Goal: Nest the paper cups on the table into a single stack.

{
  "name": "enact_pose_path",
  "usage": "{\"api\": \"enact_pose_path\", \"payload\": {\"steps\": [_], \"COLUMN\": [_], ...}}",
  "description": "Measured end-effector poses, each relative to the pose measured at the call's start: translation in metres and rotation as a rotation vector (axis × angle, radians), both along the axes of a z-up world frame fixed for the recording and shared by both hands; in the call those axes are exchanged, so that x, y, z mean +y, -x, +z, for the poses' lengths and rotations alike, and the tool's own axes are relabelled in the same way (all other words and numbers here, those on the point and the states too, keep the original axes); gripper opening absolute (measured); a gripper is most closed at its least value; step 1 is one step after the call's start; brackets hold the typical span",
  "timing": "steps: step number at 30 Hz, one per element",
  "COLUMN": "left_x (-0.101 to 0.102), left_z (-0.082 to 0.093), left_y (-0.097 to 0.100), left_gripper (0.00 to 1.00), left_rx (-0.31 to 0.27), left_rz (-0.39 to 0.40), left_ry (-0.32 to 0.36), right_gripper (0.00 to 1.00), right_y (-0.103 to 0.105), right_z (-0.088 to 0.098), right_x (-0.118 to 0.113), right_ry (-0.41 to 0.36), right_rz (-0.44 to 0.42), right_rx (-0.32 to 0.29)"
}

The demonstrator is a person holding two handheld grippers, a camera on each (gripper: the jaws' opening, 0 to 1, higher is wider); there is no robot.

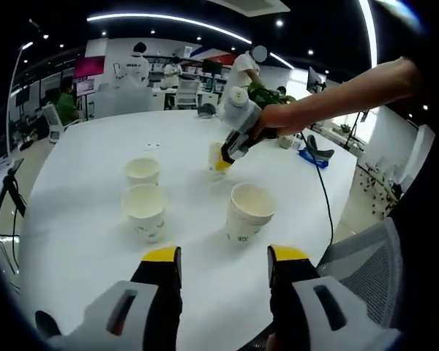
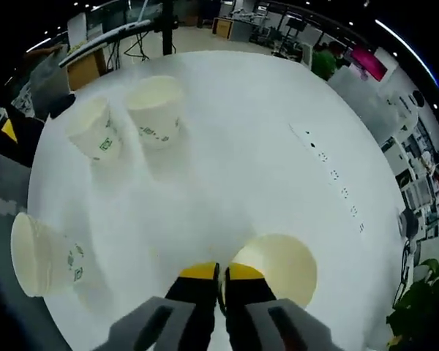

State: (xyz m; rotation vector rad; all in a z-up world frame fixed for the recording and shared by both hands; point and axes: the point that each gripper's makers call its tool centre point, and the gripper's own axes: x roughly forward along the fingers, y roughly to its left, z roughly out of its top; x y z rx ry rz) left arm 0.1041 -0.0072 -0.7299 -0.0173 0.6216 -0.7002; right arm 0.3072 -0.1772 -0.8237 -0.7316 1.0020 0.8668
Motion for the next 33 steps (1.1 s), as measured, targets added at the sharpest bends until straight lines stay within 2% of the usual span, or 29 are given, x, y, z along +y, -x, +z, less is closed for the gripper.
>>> {"api": "enact_pose_path", "payload": {"steps": [6,10,17,23,27,33], "left_x": [-0.005,-0.008,-0.017,-0.017,-0.017,-0.014], "left_z": [-0.001,-0.003,0.001,0.004,0.007,0.006], "left_y": [0.003,0.003,0.005,0.003,0.002,0.003], "left_gripper": [0.44,0.44,0.45,0.48,0.48,0.5], "left_rx": [0.005,0.007,-0.005,-0.019,-0.029,-0.032], "left_rz": [-0.006,-0.013,-0.028,-0.034,-0.036,-0.044], "left_ry": [0.004,0.006,0.012,0.014,0.016,0.002], "right_gripper": [0.0,0.0,0.0,0.0,0.0,0.0], "right_y": [0.001,0.017,0.026,0.034,0.046,0.053], "right_z": [0.003,0.015,0.018,0.023,0.025,0.039], "right_x": [-0.003,-0.01,-0.007,-0.006,-0.008,-0.004], "right_ry": [-0.025,-0.029,-0.027,-0.081,-0.081,-0.094], "right_rz": [0.004,0.004,0.026,-0.02,-0.016,0.004], "right_rx": [-0.008,-0.038,-0.052,-0.056,-0.058,-0.089]}}
